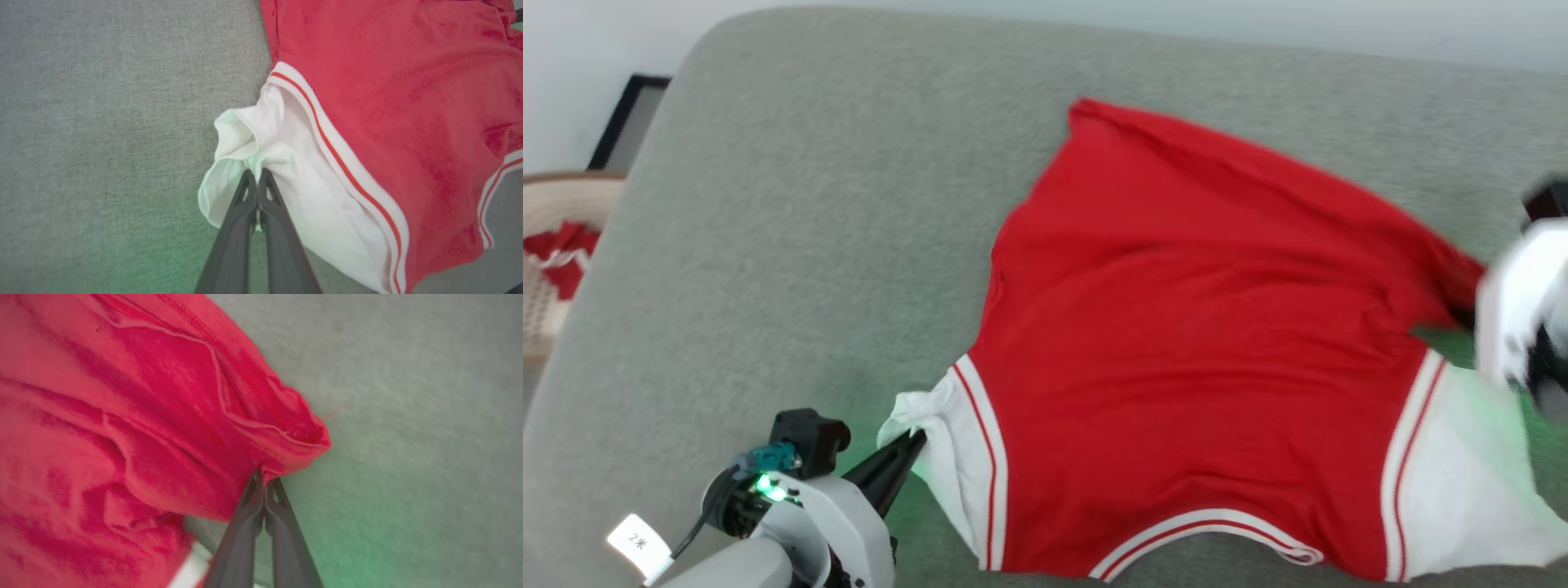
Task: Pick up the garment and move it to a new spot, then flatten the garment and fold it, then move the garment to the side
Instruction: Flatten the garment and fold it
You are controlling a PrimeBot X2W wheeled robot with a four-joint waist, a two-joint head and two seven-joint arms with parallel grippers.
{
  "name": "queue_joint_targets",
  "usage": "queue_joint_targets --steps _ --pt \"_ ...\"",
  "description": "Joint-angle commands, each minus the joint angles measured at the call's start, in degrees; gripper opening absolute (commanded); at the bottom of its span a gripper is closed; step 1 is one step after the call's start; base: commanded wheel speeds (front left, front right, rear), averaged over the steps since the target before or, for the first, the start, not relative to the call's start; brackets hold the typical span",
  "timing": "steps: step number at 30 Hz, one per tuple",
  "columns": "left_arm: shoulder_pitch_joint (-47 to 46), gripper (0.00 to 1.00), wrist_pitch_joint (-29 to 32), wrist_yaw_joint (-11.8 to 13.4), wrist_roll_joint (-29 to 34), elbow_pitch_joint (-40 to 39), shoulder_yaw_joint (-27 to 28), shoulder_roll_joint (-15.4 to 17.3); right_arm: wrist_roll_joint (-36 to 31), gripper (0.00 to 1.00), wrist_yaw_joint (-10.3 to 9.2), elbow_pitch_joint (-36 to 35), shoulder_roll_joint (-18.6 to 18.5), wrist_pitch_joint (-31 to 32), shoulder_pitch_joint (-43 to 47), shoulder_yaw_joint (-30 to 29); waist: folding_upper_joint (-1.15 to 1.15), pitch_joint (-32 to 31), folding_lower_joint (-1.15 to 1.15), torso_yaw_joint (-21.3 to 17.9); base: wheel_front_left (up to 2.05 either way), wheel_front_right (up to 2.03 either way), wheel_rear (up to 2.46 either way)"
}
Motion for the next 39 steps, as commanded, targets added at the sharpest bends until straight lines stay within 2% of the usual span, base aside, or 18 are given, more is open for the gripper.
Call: queue_joint_targets --steps 1,5,10,13,16,20,21,22,23,25,28,34,39 --pt "0.6 0.0 0.2 0.5 -0.3 -0.3 0.1 0.3 0.7 0.0 -0.17 -1.0 -0.9 1.8 5.1 -0.2 0.0 -1.6 0.0 -2.3 0.0 0.0 0.0" --pt "0.9 0.0 0.2 1.2 -0.1 -1.8 0.2 1.4 3.7 0.0 -0.16 -15.3 -2.0 6.3 18.3 -5.3 0.0 -1.6 0.0 -3.5 0.0 0.0 0.0" --pt "1.0 0.0 0.4 1.8 0.1 -3.4 0.2 2.1 2.4 0.0 -0.14 -27.7 2.0 9.6 31.2 -12.3 0.0 -1.1 0.0 -4.4 0.0 0.0 0.0" --pt "0.8 0.0 0.5 2.0 0.4 -4.0 0.1 2.3 1.3 0.0 -0.14 -31.6 5.8 10.6 36.2 -15.2 0.0 -0.7 0.0 -4.5 0.0 0.0 0.0" --pt "0.5 0.0 0.5 2.1 0.6 -4.5 0.2 2.5 -0.8 0.0 -0.15 -33.1 8.5 9.0 38.6 -17.0 0.0 -0.2 0.0 -4.7 0.0 0.0 0.0" --pt "0.3 0.0 0.3 2.4 0.6 -4.8 0.2 2.2 -3.6 0.0 -0.17 -30.0 10.5 4.9 38.2 -16.6 0.0 0.2 0.0 -4.8 0.0 0.0 0.0" --pt "0.3 0.0 0.3 2.3 0.6 -4.8 0.1 2.1 -4.7 0.17 -0.22 -28.8 10.4 3.3 37.6 -16.6 0.0 0.3 0.0 -4.8 0.0 0.0 0.0" --pt "0.1 0.0 0.3 2.2 0.7 -4.7 0.0 1.9 -5.7 0.44 -0.31 -27.3 10.2 2.3 37.2 -16.4 0.0 0.4 0.0 -4.7 0.0 0.0 0.0" --pt "-0.1 0.0 0.4 2.1 0.9 -4.7 -0.1 1.7 -5.6 1.0 -0.33 -26.4 10.3 1.5 36.8 -15.9 0.0 0.4 0.0 -4.5 0.0 0.0 0.0" --pt "0.0 0.0 0.4 2.0 0.9 -4.5 -0.1 1.6 -5.0 1.0 -0.33 -26.5 11.3 0.1 35.2 -15.7 0.0 0.5 0.0 -4.3 0.0 0.0 0.0" --pt "0.1 0.0 0.3 2.2 0.8 -4.5 0.0 1.8 -3.9 1.0 -0.32 -28.9 10.3 1.3 34.7 -14.6 0.0 0.4 0.0 -4.1 0.0 0.0 0.0" --pt "0.7 0.0 0.0 2.5 0.3 -5.2 0.0 1.8 -2.8 1.0 -0.13 -39.9 8.6 6.1 33.8 -15.9 0.0 -0.1 0.0 -3.6 0.0 0.0 0.0" --pt "1.0 0.0 -0.1 2.7 0.3 -5.8 0.0 1.6 -2.9 1.0 -0.13 -47.0 9.1 7.2 29.9 -17.0 0.0 -0.1 0.0 -2.8 0.0 0.0 0.0"
